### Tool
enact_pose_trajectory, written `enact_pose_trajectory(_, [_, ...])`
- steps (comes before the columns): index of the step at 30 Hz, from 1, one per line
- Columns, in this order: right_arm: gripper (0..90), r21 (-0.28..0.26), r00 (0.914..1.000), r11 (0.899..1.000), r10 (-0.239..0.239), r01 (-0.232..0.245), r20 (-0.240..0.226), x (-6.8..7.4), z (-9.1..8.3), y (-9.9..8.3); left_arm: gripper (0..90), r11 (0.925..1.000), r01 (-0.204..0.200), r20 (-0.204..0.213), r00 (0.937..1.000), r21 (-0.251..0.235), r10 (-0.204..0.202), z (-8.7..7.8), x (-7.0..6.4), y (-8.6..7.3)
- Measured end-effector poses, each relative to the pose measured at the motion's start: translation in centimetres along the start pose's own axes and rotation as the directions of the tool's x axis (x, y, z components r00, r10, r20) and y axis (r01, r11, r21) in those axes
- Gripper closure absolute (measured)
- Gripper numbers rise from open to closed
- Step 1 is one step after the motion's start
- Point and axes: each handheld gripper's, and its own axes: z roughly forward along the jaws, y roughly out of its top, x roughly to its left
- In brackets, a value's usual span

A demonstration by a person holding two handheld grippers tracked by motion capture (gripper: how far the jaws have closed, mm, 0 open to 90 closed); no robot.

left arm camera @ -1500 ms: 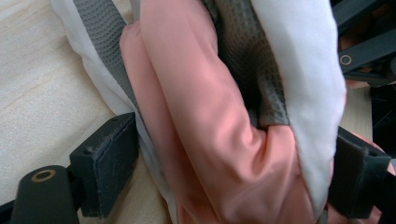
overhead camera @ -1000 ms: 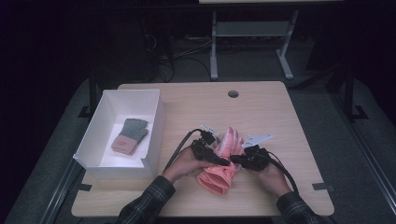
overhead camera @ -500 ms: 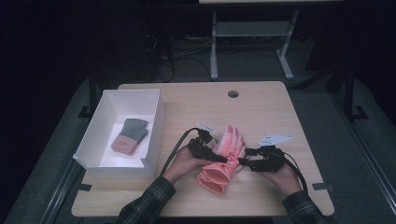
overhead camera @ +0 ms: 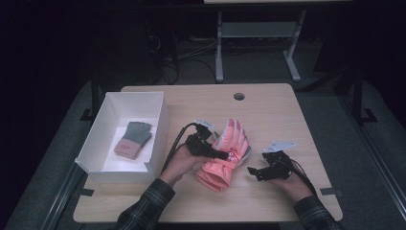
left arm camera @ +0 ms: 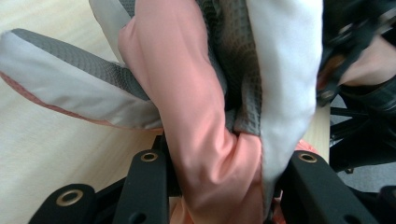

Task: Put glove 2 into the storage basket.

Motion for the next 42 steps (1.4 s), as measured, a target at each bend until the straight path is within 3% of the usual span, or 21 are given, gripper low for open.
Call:
enact_pose_trajectory(7, [12.2,0.037,0.9980,0.998,-0.051,0.049,0.039,0.7,1.1,-0.2,62.7,0.9994,-0.020,-0.028,0.9994,-0.027,0.019,-2.5,-1.2,1.7])
enact_pose_trajectory(16, [9.6,0.017,0.9980,0.999,-0.051,0.051,0.037,0.7,1.3,-0.4,62.5,0.9979,-0.025,-0.085,0.9962,-0.060,0.020,-6.7,-2.3,3.6])
enact_pose_trajectory(19, [8.2,-0.028,0.9984,0.999,-0.043,0.044,0.036,0.7,1.4,-0.9,62.5,0.9973,-0.031,-0.108,0.9939,-0.067,0.024,-8.3,-2.6,4.1])
enact_pose_trajectory(21, [7.7,-0.027,0.9983,0.999,-0.042,0.043,0.040,0.7,1.4,-0.9,62.5,0.9965,-0.032,-0.127,0.9916,-0.077,0.022,-9.4,-2.7,4.4])
enact_pose_trajectory(29, [7.2,-0.025,0.9984,0.999,-0.039,0.040,0.041,0.7,1.4,-0.9,62.4,0.9938,-0.033,-0.166,0.9860,-0.107,0.015,-13.4,-2.8,5.1])
enact_pose_trajectory(34, [7.0,-0.024,0.9984,0.999,-0.038,0.039,0.041,0.7,1.4,-0.9,62.4,0.9903,-0.028,-0.206,0.9786,-0.136,-0.001,-16.5,-2.4,5.0])
enact_pose_trajectory(39, [7.0,-0.024,0.9983,0.999,-0.040,0.041,0.042,0.7,1.4,-0.9,62.4,0.9815,-0.007,-0.217,0.9756,-0.191,-0.035,-19.4,-1.9,4.8])
enact_pose_trajectory(42, [7.0,-0.024,0.9983,0.999,-0.041,0.042,0.042,0.7,1.4,-0.9,62.4,0.9783,0.000,-0.240,0.9693,-0.207,-0.051,-21.2,-1.5,4.5])
